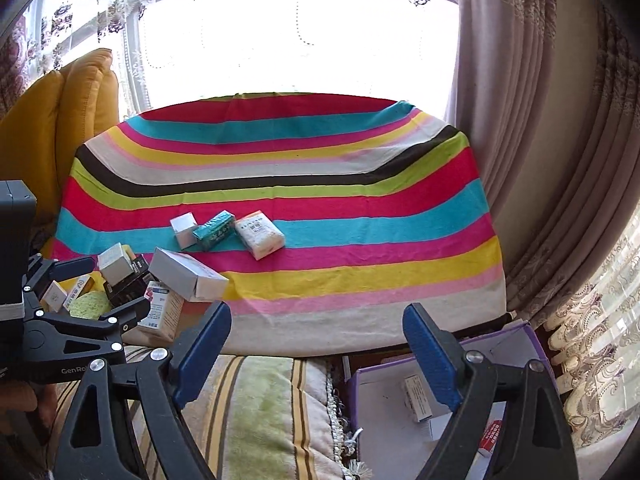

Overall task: Organize objects
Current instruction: 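Grasp the small white square box with left tool while right tool grasps tall grey-white box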

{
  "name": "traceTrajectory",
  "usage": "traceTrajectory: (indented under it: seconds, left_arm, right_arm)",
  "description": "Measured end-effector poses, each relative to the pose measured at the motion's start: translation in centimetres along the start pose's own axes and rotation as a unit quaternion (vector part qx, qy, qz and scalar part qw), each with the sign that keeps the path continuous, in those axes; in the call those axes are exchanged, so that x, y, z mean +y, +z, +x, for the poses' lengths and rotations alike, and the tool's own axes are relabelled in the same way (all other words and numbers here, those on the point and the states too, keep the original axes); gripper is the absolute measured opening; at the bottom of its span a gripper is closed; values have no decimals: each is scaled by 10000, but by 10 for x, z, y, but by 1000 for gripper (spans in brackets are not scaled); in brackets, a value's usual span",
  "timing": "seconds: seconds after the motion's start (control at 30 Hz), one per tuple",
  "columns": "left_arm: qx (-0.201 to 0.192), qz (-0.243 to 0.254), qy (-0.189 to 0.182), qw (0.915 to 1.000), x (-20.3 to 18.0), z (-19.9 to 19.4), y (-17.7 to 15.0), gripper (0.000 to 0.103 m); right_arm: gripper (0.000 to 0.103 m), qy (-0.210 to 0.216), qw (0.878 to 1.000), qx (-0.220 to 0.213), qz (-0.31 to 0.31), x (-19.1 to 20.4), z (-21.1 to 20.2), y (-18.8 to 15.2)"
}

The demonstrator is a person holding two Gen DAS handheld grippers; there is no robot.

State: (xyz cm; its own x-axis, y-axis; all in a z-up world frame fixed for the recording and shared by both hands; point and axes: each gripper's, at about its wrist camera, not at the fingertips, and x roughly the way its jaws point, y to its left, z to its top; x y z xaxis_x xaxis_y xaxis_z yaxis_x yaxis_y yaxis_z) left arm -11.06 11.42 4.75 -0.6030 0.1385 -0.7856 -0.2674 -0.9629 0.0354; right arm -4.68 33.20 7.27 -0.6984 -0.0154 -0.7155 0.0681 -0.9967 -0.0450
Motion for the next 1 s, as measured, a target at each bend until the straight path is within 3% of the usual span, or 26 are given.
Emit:
traceTrajectory:
  seconds: [0.17,0.5,0.63,0.8,1.0]
  left_arm:
    - [75,-752,131,9971,61,-2,-11,94]
    - [240,-1971,300,9796,173,-4,-38,94]
    - [329,-2608,286,9644,215,-2,-50,94]
    - [520,-3664,154,9289,250,10,-76,94]
    - [790,-3942,47,9156,259,33,-90,94]
  right_arm:
    - [89,482,9986,160,-165,35,13,13]
    - [89,1118,9874,846,-733,105,65,22]
    - [89,1034,9840,938,-1103,124,82,26]
    - [89,789,9776,1063,-1635,141,106,25]
    - [89,785,9679,1300,-2005,140,129,21]
